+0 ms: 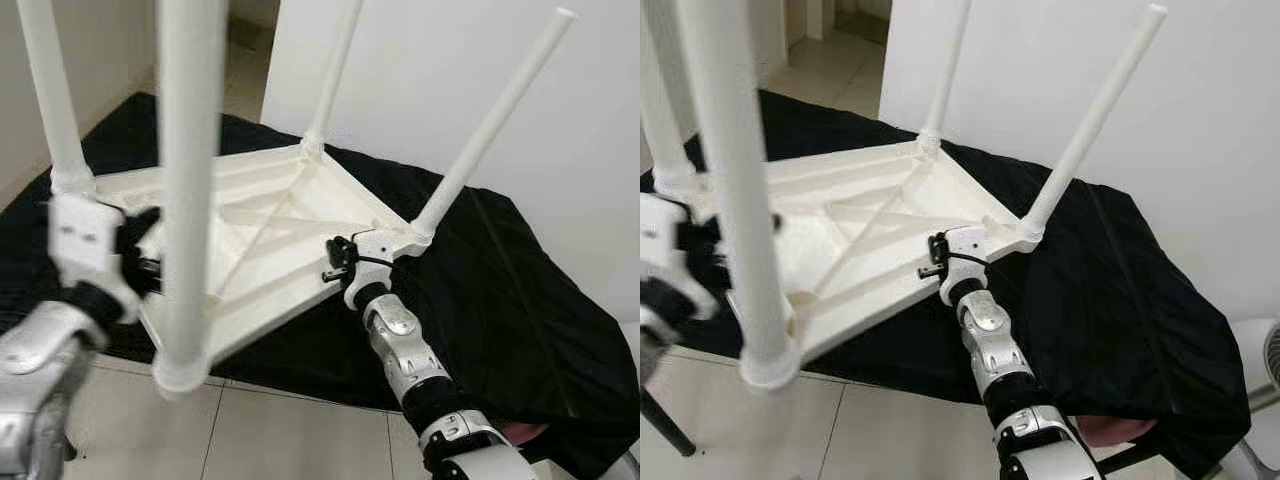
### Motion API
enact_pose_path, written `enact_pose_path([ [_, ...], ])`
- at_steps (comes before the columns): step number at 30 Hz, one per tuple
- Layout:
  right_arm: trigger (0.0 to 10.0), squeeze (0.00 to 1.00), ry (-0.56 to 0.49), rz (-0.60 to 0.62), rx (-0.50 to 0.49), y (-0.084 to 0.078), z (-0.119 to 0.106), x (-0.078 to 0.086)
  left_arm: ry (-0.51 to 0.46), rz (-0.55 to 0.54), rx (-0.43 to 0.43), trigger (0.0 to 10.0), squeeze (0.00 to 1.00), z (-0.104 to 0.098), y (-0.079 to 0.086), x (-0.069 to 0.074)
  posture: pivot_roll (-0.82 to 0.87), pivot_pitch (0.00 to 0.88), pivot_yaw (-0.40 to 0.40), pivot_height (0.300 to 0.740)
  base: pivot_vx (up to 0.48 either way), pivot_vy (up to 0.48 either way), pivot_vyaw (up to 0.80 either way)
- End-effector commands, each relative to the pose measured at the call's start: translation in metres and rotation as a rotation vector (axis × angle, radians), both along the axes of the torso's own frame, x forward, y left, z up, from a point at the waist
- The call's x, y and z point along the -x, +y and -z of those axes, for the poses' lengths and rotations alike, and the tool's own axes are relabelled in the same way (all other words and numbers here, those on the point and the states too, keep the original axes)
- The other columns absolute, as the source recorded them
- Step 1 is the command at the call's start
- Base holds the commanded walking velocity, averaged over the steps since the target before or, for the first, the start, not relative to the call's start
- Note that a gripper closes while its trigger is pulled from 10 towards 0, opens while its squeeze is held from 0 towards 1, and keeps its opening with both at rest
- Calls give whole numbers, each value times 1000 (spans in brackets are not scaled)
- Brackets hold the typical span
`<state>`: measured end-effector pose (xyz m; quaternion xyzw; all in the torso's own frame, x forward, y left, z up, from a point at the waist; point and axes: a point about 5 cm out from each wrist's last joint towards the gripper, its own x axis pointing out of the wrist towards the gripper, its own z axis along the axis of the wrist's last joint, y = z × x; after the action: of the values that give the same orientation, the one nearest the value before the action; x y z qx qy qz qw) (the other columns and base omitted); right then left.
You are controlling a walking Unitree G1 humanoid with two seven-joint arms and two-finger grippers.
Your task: Building children table
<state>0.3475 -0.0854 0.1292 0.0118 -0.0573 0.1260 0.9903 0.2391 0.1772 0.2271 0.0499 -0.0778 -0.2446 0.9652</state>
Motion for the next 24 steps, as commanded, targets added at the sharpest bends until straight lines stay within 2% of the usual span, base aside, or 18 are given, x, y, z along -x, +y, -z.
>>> enact_pose_path([
  [1, 10000, 0, 31, 106, 13, -19, 5, -3, 4, 121, 23, 10000, 0, -1, -24, -2, 185, 0, -145, 740, 0, 0, 0],
  [2, 10000, 0, 31, 106, 13, -19, 5, -3, 4, 121, 23, 10000, 0, -1, -24, -2, 185, 0, -145, 740, 0, 0, 0],
  [4, 10000, 0, 31, 181, 14, -31, 5, -4, 16, 201, 51, 10000, 0, 0, -43, -5, 162, 0, -130, 740, 0, 0, 0],
  [5, 10000, 0, 31, 181, 14, -31, 5, -4, 16, 201, 51, 10000, 0, 0, -43, -5, 162, 0, -130, 740, 0, 0, 0],
  [7, 10000, 0, 31, 232, 15, -39, 5, -4, 19, 264, 68, 10000, 0, 1, -58, -7, 137, 0, -120, 740, 0, 0, 0],
  [8, 10000, 0, 31, 232, 15, -39, 5, -4, 19, 264, 68, 10000, 0, 1, -58, -7, 137, 0, -120, 740, 0, 0, 0],
  [13, 10000, 0, 51, 351, 37, -53, 7, -5, 26, 365, 71, 10000, 0, 4, -83, -7, 109, 0, -110, 740, 0, 0, 0],
  [18, 10000, 0, 70, 394, 39, -58, 9, -6, 29, 380, 65, 10000, 0, 5, -86, -7, 104, 0, -111, 740, 0, 0, 0],
  [21, 10000, 0, 156, 463, -13, -64, 15, -13, 22, 374, 43, 10000, 0, 7, -84, -10, 100, 0, -129, 740, 0, 0, 0],
  [24, 10000, 0, 177, 474, -21, -64, 16, -15, 22, 369, 42, 10000, 0, 8, -84, -11, 98, 0, -138, 740, 0, 0, 0],
])
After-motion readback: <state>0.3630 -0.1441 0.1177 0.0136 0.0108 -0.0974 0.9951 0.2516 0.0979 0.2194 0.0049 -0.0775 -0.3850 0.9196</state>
